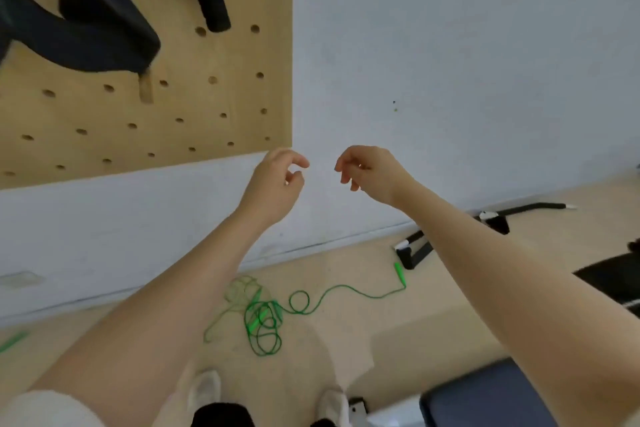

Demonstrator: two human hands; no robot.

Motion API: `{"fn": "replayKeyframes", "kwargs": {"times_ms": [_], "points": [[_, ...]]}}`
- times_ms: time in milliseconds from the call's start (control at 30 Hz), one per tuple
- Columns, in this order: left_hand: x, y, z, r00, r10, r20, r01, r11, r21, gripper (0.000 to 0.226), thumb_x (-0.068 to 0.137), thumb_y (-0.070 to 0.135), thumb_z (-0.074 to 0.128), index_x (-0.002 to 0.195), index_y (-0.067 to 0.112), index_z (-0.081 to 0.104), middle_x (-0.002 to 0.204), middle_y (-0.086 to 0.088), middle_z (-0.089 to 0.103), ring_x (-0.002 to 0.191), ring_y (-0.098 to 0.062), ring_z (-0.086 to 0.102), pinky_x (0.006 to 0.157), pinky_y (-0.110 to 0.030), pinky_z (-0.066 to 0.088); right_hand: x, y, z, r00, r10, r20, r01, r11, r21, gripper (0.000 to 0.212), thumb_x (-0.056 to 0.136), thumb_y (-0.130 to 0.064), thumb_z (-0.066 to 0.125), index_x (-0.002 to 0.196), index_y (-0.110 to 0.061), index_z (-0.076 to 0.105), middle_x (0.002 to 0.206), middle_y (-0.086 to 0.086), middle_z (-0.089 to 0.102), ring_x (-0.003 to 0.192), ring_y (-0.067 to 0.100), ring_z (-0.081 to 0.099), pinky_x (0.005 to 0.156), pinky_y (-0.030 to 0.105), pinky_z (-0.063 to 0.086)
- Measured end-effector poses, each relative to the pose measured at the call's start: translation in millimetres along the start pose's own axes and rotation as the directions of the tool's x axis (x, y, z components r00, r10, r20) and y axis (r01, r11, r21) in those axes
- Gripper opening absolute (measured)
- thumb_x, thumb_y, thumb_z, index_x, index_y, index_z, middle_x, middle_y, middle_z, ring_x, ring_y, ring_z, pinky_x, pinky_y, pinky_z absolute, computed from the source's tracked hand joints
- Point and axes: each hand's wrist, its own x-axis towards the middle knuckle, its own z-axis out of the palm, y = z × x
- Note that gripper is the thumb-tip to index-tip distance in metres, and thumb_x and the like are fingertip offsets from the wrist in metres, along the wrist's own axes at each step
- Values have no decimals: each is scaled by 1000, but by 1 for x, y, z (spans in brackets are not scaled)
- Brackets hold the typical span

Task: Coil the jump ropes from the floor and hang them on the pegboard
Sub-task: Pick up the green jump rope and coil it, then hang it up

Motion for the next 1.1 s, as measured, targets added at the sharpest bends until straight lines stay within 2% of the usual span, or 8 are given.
{"fn": "replayKeyframes", "kwargs": {"times_ms": [167, 300, 433, 633, 767, 900, 1000, 1100], "points": [[-11, -37, 66, 973, -203, 114, 202, 979, 22, 22, 93, 8, 45, 107, 15, 59, 113, 8, 46, 86, -14, 54, 78, -19, 34, -6, 94, 35, 956, 183, 229, -185, 983, -14, 19, 92, -10, 41, 93, -19, 58, 89, 1, 64, 73, 16, 59, 65, 24, 47], [-11, -96, 132, 926, -325, 194, 326, 945, 28, 19, 93, 8, 44, 104, 17, 57, 112, 5, 48, 90, -16, 55, 77, -23, 37, 1, 182, 91, 923, 296, 246, -273, 954, -124, 18, 89, -26, 45, 95, -36, 59, 107, 2, 66, 100, 25, 59, 91, 38, 47], [-26, -175, 197, 856, -451, 252, 439, 892, 107, 20, 93, 8, 47, 108, 14, 58, 110, 1, 51, 93, -14, 51, 81, -23, 36, -2, 264, 157, 851, 418, 318, -371, 907, -202, 28, 94, -14, 43, 115, -8, 60, 120, 13, 59, 112, 29, 53, 94, 33, 41], [-60, -297, 255, 728, -646, 230, 624, 763, 168, 27, 97, 19, 44, 120, 8, 52, 119, -6, 56, 101, -27, 59, 89, -34, 47, 1, 351, 264, 764, 500, 407, -459, 865, -202, 32, 97, -18, 41, 126, -10, 53, 130, 11, 51, 116, 26, 50, 94, 29, 37], [-81, -405, 294, 697, -695, 179, 641, 715, 279, 29, 99, 22, 41, 120, 7, 54, 117, -8, 60, 97, -22, 57, 81, -30, 42, 34, 398, 360, 763, 473, 441, -447, 879, -169, 37, 101, -19, 32, 135, -11, 44, 139, 11, 45, 125, 27, 44, 100, 29, 32], [-101, -534, 345, 687, -710, 158, 617, 684, 390, 27, 99, 13, 37, 115, 5, 58, 115, -7, 59, 104, -24, 53, 77, -24, 33, 84, 449, 478, 787, 420, 452, -400, 905, -144, 41, 102, -18, 29, 141, -11, 37, 143, 13, 42, 130, 29, 40, 103, 31, 31], [-116, -628, 383, 695, -693, 193, 580, 699, 418, 28, 97, 5, 37, 112, 4, 61, 121, -12, 60, 108, -26, 54, 82, -25, 35, 121, 484, 561, 791, 397, 465, -360, 917, -170, 39, 101, -16, 31, 139, -9, 40, 139, 16, 46, 126, 32, 43, 101, 35, 36], [-132, -696, 416, 689, -678, 255, 508, 704, 497, 31, 98, 8, 37, 122, 6, 56, 128, -13, 55, 115, -28, 51, 93, -32, 37, 147, 511, 624, 790, 362, 495, -302, 932, -200, 37, 99, -11, 32, 133, -9, 47, 135, 15, 50, 123, 31, 46, 98, 32, 36]]}}
